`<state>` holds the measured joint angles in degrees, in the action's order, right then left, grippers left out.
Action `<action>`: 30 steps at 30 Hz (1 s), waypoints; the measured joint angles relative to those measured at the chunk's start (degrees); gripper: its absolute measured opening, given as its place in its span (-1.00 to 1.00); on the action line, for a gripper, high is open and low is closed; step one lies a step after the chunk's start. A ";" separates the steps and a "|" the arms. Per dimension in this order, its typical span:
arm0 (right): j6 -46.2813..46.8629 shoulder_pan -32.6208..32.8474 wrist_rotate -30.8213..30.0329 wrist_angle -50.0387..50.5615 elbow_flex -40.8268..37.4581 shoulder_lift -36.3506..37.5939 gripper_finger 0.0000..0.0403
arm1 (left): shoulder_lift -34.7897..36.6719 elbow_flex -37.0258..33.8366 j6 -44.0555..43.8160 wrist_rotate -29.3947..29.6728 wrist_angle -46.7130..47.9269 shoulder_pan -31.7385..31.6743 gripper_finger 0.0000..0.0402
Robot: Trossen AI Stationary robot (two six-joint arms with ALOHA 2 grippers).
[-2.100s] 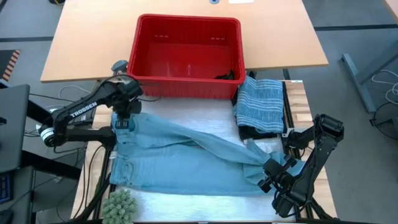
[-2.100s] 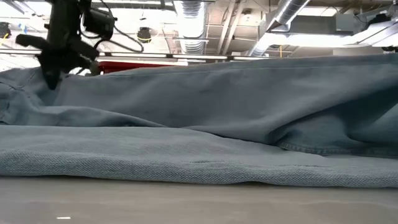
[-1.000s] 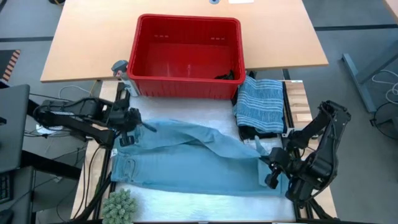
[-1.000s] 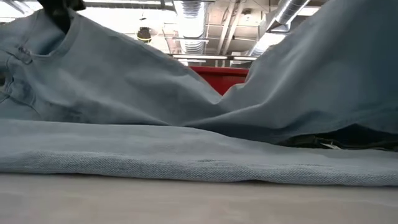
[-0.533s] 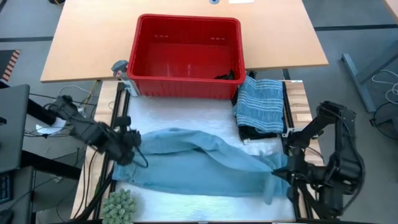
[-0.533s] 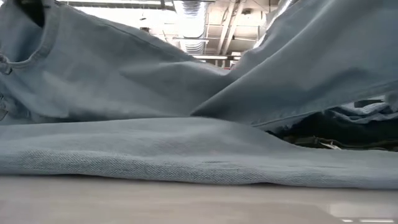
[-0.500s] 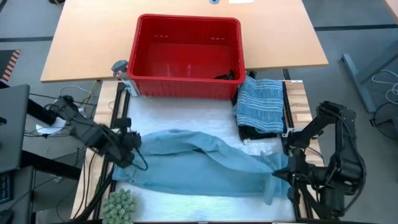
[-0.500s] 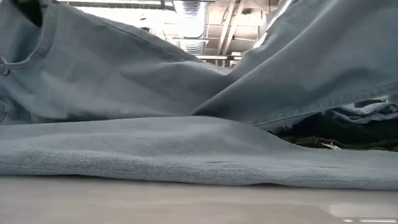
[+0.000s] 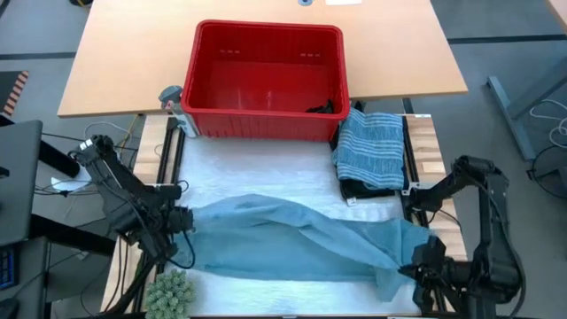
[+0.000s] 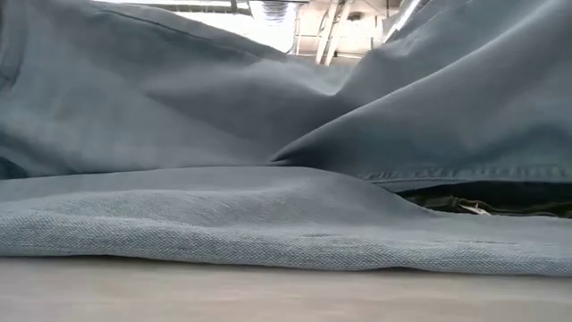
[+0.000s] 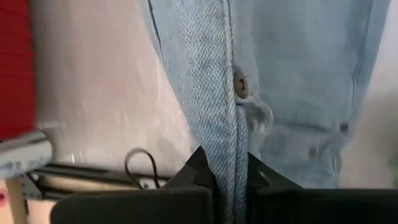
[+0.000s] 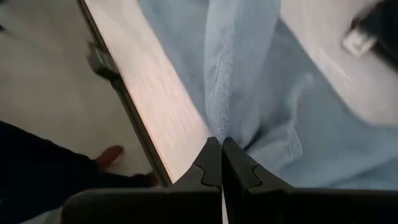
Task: Fold Laundry from Bin
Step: Fold the light blue pants
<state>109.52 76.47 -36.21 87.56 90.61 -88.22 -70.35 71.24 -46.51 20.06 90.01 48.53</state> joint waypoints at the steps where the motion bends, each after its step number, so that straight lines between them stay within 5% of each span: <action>1: 0.74 0.40 0.86 -0.23 0.00 -1.02 -0.91 | -0.02 -0.95 -0.62 -1.11 -0.07 0.75 -1.00; 13: 5.89 1.37 7.91 0.61 0.01 -6.07 -0.91 | -0.02 -14.01 -5.76 -6.42 -0.92 5.51 -0.96; 30: 6.14 1.40 9.38 1.61 -0.02 -5.97 -0.91 | -0.04 -15.85 -0.50 -16.13 -13.96 10.10 -0.95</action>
<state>115.66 77.87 -26.83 89.16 90.59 -94.19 -70.39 55.40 -47.01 3.93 76.05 58.63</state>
